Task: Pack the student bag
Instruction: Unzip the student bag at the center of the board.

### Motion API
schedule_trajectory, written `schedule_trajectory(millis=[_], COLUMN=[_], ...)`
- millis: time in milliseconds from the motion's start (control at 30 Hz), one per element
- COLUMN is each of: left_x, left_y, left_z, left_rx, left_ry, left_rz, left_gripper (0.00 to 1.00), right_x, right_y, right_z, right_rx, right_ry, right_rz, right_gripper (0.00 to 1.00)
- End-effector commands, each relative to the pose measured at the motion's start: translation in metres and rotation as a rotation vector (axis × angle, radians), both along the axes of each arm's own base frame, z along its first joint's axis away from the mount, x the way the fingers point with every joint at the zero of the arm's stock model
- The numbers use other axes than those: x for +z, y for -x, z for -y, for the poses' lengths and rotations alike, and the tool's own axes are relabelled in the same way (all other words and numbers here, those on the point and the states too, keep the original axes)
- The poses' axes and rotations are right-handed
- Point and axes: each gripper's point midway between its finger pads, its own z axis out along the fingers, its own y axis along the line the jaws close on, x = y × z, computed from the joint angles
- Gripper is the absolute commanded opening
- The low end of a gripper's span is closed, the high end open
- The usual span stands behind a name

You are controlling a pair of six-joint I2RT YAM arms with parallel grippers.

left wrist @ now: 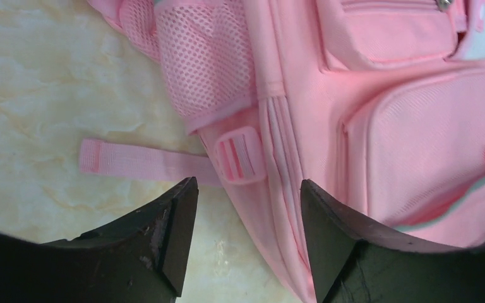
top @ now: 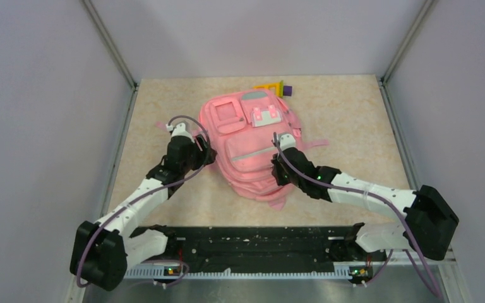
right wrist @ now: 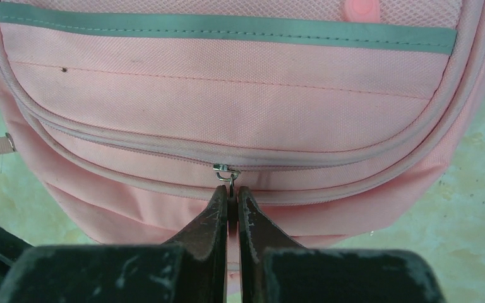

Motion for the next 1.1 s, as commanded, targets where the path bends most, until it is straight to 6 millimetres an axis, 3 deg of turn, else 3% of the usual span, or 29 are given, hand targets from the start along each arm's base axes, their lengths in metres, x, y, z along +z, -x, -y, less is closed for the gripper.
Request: schedule_trajectory(millis=[0, 333, 433, 533, 633, 900, 1067], left_x=[0.019, 0.003, -0.003, -0.010, -0.009, -0.007, -0.002], left_y=[-0.031, -0.049, -0.049, -0.043, -0.038, -0.019, -0.008], left_z=[0.007, 0.028, 0.032, 0.043, 0.047, 0.032, 0.014], left_rx=[-0.017, -0.066, -0.081, -0.136, -0.140, -0.048, 0.038], left_ry=[0.050, 0.127, 0.144, 0.175, 0.231, 0.275, 0.289], left_rz=[0.101, 0.103, 0.099, 0.061, 0.070, 0.108, 0.150], left_gripper=[0.63, 0.59, 0.38, 0.24, 0.00, 0.00, 0.00], right_x=[0.004, -0.003, -0.001, 0.006, 0.014, 0.015, 0.017], right_y=[0.004, 0.016, 0.021, 0.029, 0.037, 0.038, 0.042], right_z=[0.013, 0.006, -0.001, -0.013, -0.029, -0.075, -0.115], right_rx=[-0.030, 0.008, 0.022, 0.025, 0.020, 0.034, 0.109], right_ry=[-0.007, -0.048, -0.078, -0.095, -0.141, -0.198, -0.202], right_rz=[-0.007, -0.057, -0.065, -0.023, -0.002, -0.014, -0.022], right_gripper=[0.00, 0.00, 0.00, 0.00, 0.00, 0.00, 0.00])
